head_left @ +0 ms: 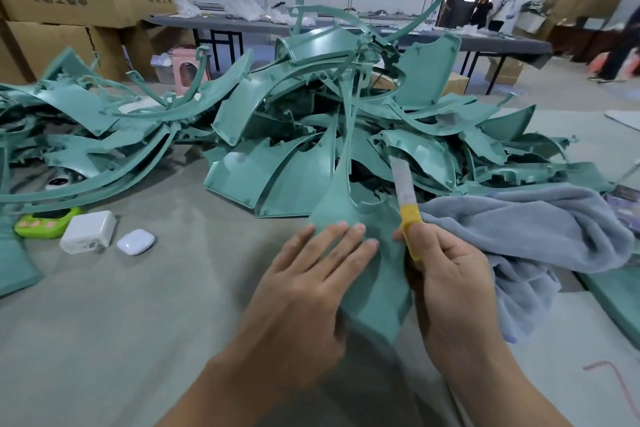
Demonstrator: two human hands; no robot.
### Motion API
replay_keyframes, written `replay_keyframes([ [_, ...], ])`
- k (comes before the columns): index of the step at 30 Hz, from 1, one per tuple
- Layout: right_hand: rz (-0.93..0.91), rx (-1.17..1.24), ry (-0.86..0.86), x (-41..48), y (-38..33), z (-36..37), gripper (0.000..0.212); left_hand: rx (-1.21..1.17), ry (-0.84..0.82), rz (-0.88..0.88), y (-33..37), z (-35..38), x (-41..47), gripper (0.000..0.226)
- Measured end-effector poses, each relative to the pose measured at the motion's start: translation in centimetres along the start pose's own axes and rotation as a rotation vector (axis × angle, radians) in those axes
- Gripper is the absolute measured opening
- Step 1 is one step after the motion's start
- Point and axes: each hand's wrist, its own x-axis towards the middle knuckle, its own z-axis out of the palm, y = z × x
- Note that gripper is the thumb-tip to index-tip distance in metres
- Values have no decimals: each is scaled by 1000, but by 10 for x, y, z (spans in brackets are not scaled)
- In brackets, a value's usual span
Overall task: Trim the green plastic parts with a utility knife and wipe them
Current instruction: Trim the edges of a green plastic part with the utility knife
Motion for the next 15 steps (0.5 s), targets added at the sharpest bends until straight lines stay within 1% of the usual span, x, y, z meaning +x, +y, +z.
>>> replay_keyframes([
  [2, 17, 11, -88, -3, -4, 2, 27, -103, 131, -24, -12, 1, -1, 54],
  [4, 44, 34, -105, -2, -5, 3, 26, -306, 295, -135, -30, 0, -6, 38],
  [6, 69, 24, -48, 3, -8, 2, 28, -524, 401, -362, -42, -5, -8, 35],
  [8, 31, -38, 0, 7, -9, -2, 35, -748, 564, -625, -56, -10, -6, 36],
  [9, -4, -88, 9, 8, -8, -4, 38, -913, 663, -761, -68, -12, -6, 38],
  [10, -45, -136, 8, 8, -7, -6, 40, -1124, 728, -859, -82, -14, -8, 42],
  [11, -88, -177, -4, 8, -5, -6, 41, -1330, 736, -894, -96, -15, -12, 50],
  [12, -130, -215, -27, 7, -3, -6, 42, -1465, 710, -903, -106, -18, -15, 53],
  [13, -179, -258, -57, 5, -1, -5, 41, -1523, 683, -909, -112, -17, -18, 48],
  [15, -282, -425, -115, 1, 5, -4, 37, -1468, 649, -911, -113, -13, -21, 29],
])
